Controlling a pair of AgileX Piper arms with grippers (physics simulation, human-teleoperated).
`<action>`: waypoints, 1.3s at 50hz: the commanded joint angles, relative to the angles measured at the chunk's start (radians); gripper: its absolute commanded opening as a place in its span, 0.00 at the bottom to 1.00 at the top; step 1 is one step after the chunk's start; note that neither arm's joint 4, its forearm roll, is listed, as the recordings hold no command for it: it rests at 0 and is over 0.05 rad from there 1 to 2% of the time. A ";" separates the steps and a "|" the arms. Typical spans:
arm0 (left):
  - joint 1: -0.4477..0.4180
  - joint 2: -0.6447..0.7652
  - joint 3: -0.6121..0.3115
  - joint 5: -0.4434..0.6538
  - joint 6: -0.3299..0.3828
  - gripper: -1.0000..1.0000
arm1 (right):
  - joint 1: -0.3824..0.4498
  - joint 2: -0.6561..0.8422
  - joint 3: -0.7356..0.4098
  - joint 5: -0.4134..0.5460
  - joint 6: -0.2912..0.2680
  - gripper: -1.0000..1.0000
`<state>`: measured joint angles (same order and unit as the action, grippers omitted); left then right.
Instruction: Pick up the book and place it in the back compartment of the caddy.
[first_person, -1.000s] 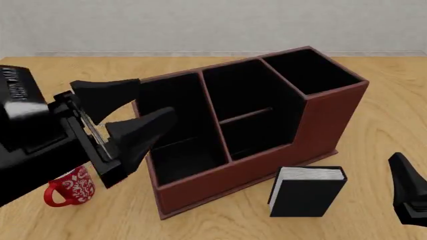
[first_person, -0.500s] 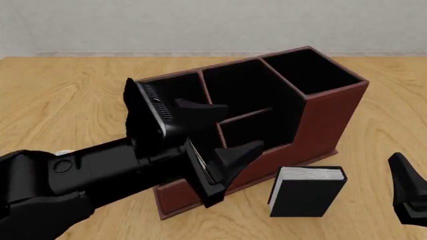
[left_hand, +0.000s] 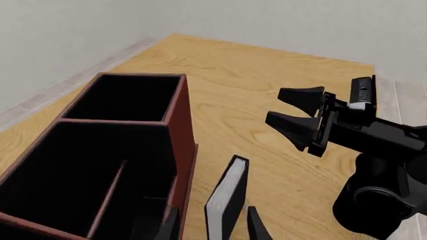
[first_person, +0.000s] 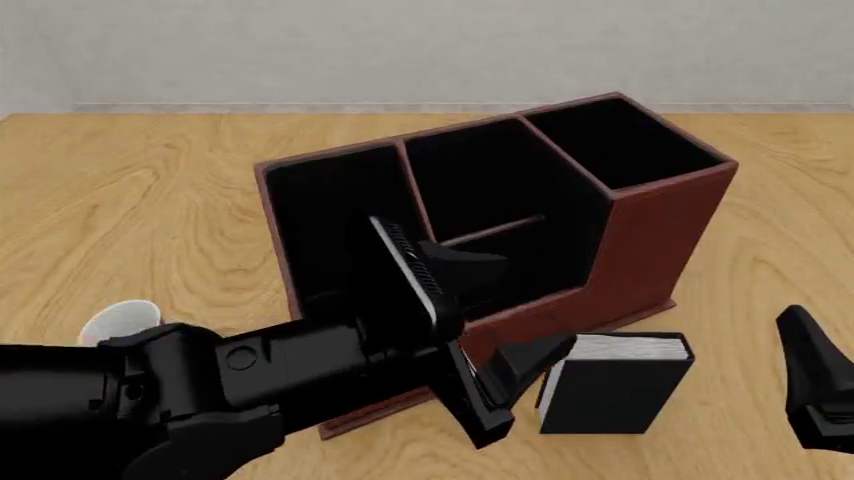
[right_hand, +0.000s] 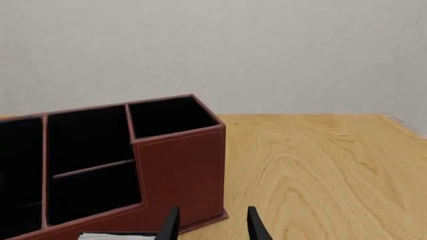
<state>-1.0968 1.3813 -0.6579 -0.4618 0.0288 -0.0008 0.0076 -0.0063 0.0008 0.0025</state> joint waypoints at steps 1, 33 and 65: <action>-0.017 0.060 -0.008 -0.033 0.003 1.00 | 0.000 0.003 0.001 -0.001 0.004 1.00; -0.013 0.231 -0.057 -0.047 -0.035 1.00 | 0.000 0.000 -0.002 0.003 0.003 1.00; -0.017 0.343 -0.130 -0.035 -0.034 1.00 | 0.000 -0.002 -0.001 0.002 -0.001 1.00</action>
<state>-1.1147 1.6912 -0.7627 -0.5032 -0.0036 -0.0007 0.0059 -0.0081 0.0044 0.0030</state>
